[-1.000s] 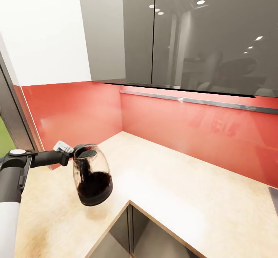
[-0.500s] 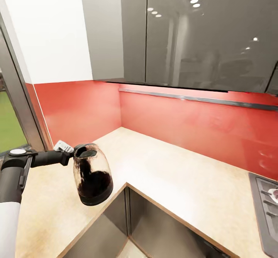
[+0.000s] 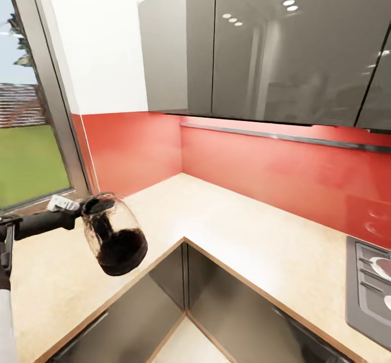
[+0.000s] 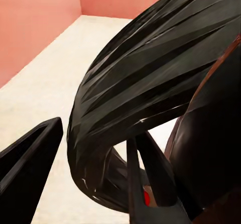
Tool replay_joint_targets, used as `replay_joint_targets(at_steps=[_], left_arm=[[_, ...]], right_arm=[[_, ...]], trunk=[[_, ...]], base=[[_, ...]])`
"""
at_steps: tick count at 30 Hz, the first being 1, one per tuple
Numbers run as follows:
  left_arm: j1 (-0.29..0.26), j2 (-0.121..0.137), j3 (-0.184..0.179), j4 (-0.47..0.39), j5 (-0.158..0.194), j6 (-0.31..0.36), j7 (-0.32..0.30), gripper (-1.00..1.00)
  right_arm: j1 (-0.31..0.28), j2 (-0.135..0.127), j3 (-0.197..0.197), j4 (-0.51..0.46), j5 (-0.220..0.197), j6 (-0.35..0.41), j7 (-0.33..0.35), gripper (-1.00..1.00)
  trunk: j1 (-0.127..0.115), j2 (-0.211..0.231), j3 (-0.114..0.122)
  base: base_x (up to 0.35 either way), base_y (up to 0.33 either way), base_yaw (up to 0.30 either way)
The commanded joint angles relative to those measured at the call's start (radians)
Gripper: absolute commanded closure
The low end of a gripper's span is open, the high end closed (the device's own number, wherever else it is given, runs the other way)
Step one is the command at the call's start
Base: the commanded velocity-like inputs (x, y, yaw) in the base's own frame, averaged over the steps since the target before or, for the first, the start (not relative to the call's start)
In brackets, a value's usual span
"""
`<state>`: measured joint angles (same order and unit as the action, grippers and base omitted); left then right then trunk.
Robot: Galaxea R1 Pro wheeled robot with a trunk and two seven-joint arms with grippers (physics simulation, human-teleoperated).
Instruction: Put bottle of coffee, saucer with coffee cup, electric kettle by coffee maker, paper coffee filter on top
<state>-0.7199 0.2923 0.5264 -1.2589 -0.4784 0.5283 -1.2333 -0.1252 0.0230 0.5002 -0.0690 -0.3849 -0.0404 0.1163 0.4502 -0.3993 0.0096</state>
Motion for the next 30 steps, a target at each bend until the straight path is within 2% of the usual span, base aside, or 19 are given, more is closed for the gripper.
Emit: replay_joint_targets(at_steps=[1, 3, 5, 7, 8, 10, 12, 16, 30], left_arm=[[0.0, -0.002, 0.066, -0.002, -0.002, 0.012, -0.011, 1.0], [-0.001, -0.003, 0.102, -0.002, -0.002, 0.011, -0.012, 1.0], [-0.001, -0.011, 0.113, -0.001, 0.011, 0.01, -0.012, 1.0], [0.009, -0.013, 0.115, 0.0, 0.059, 0.01, -0.011, 1.0], [0.032, -0.014, 0.116, 0.0, 0.107, 0.009, -0.01, 1.0], [0.084, -0.01, 0.116, -0.003, 0.229, 0.006, -0.008, 1.0], [0.095, -0.007, 0.116, -0.003, 0.26, 0.005, -0.008, 1.0], [0.101, -0.012, 0.113, -0.003, 0.275, 0.004, -0.007, 1.0], [0.103, -0.016, 0.116, 0.008, 0.274, 0.004, 0.006, 1.0]], right_arm=[[-0.001, 0.0, 0.008, 0.002, -0.011, -0.005, 0.003, -1.0], [-0.001, 0.0, 0.009, 0.002, -0.011, -0.012, 0.003, -1.0], [-0.001, 0.0, 0.01, 0.002, -0.009, -0.034, 0.003, -1.0], [-0.001, 0.0, 0.011, 0.002, -0.009, -0.038, 0.003, -1.0], [-0.001, 0.0, 0.012, 0.001, -0.009, -0.039, 0.003, -1.0], [0.0, 0.0, 0.012, 0.001, -0.009, -0.039, 0.003, -1.0], [-0.001, 0.0, 0.012, 0.001, -0.009, -0.039, 0.002, -1.0], [-0.001, 0.001, 0.012, 0.002, -0.009, -0.047, 0.002, -1.0], [-0.001, 0.0, 0.011, 0.009, -0.011, -0.072, 0.002, -1.0]], trunk=[[0.0, -0.001, 0.0], [0.0, -0.001, 0.0], [0.0, -0.001, 0.0], [0.0, -0.001, 0.0], [0.0, -0.001, 0.0], [0.0, -0.001, 0.0], [0.0, -0.001, 0.0], [0.0, -0.001, 0.003], [0.0, -0.001, 0.018]], base=[[-0.316, -0.088, 0.276], [-0.316, -0.087, 0.276], [-0.316, -0.087, 0.276], [-0.316, -0.087, 0.276], [-0.316, -0.088, 0.276], [-0.316, -0.107, 0.276], [-0.316, -0.121, 0.276], [-0.316, -0.134, 0.243], [-0.319, -0.093, 0.216]])
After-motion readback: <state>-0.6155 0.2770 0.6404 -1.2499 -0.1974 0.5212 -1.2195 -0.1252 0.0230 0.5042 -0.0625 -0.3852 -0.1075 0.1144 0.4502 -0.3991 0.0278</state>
